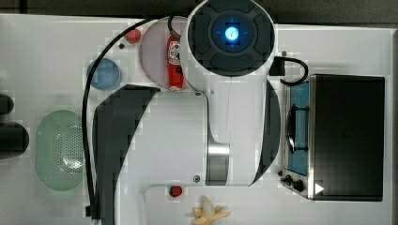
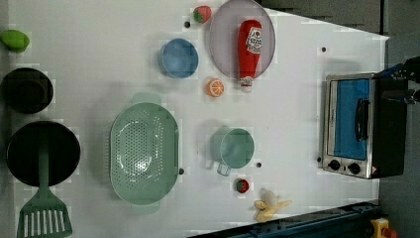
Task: Pick ketchup from plate and place it on table.
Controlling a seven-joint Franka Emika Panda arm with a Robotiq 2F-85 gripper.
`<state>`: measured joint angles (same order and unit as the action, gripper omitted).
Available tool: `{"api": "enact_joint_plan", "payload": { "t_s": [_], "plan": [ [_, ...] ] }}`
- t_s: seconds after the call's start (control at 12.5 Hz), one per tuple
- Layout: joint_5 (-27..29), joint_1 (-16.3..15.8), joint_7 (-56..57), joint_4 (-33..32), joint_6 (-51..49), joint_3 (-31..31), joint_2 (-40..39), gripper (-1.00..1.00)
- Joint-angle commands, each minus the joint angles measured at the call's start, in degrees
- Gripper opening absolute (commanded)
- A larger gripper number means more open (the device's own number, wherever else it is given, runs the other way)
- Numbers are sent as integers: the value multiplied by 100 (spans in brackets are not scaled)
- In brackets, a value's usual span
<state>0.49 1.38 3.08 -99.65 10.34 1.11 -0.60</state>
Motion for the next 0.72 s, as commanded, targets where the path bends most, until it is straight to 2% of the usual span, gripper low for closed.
{"api": "enact_joint_plan", "payload": {
  "t_s": [0.08, 0.24, 0.72],
  "plan": [
    [29, 528, 44, -297, -794, 286, 870, 54],
    [29, 521, 84, -300, -791, 308, 796, 100],
    [31, 486, 126, -291, -725, 562, 34, 100]
  ]
}}
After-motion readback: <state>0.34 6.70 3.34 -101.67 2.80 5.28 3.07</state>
